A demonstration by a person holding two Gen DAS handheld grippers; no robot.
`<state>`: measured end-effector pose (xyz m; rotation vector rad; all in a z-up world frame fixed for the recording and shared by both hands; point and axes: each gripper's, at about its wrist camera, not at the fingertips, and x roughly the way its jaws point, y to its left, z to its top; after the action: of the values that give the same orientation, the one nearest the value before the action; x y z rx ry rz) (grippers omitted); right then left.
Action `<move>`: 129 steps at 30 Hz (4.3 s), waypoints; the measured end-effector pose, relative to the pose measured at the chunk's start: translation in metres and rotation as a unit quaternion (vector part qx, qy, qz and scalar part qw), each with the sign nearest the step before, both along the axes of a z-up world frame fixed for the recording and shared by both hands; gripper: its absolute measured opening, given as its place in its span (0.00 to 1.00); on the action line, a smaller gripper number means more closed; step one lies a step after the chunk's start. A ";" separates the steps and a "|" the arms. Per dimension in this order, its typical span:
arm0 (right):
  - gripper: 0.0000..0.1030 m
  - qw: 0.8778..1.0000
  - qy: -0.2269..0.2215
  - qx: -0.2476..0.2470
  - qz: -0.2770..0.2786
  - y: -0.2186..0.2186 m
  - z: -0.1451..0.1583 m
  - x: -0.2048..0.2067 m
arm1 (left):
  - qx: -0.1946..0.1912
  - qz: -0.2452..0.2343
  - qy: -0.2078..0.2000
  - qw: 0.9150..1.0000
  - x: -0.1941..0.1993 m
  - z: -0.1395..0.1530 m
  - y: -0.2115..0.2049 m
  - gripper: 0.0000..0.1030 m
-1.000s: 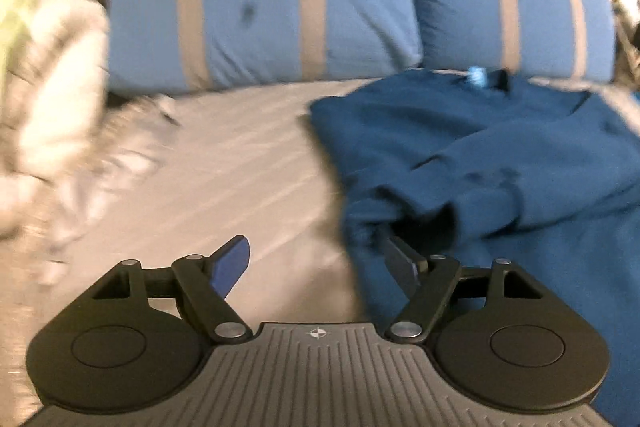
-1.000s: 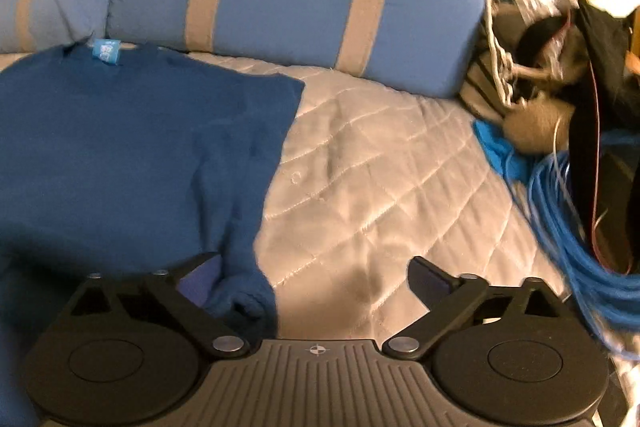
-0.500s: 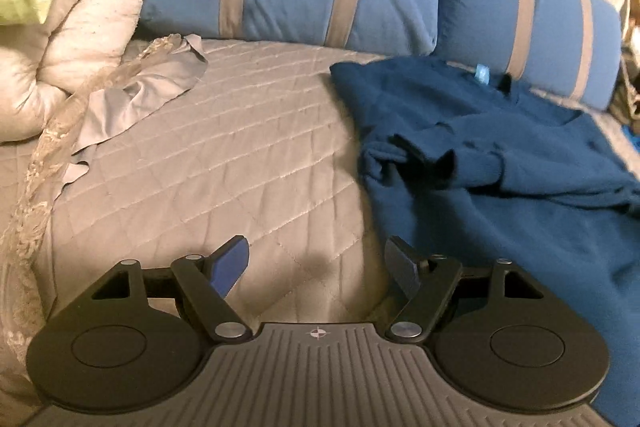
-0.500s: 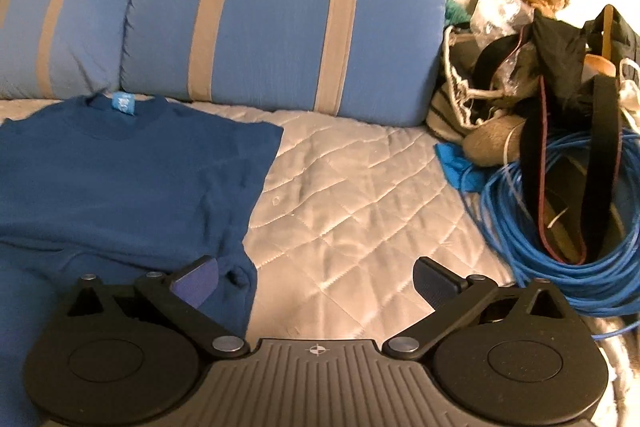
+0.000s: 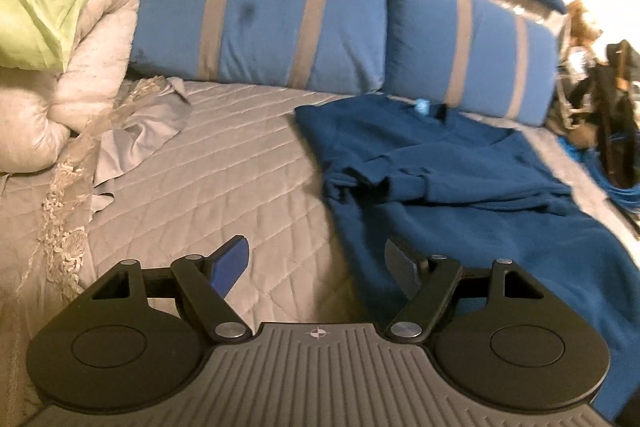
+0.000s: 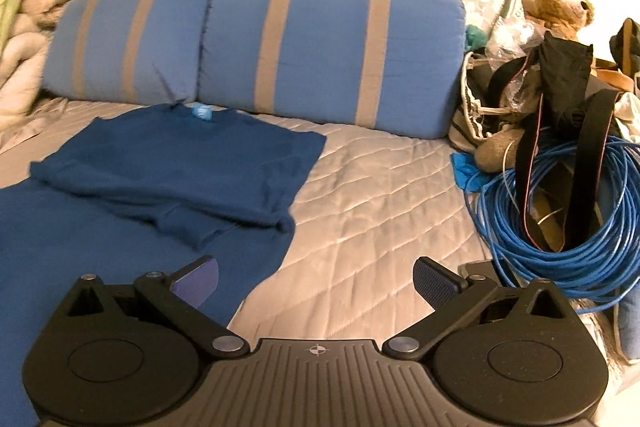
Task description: Fold clothes
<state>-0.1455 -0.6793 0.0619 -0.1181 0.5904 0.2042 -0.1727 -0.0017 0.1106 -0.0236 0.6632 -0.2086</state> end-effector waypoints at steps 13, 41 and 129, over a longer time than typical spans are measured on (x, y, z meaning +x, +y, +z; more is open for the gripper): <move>1.00 1.000 0.015 0.016 0.016 -0.005 -0.004 -0.038 | -0.197 -0.060 0.108 0.973 -0.039 -0.058 0.034 0.72; 0.99 0.995 0.074 0.063 -0.005 -0.015 -0.034 -0.054 | -0.447 -0.090 0.166 0.875 -0.045 -0.089 0.047 0.07; 0.07 0.887 -0.002 0.430 0.170 -0.049 0.066 -0.078 | -0.246 -0.089 -0.076 0.962 -0.057 0.067 0.013 0.06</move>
<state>-0.2239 -0.7280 0.1281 0.6464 0.4273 0.7909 -0.2301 0.0108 0.1773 -0.4221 0.4470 -0.5408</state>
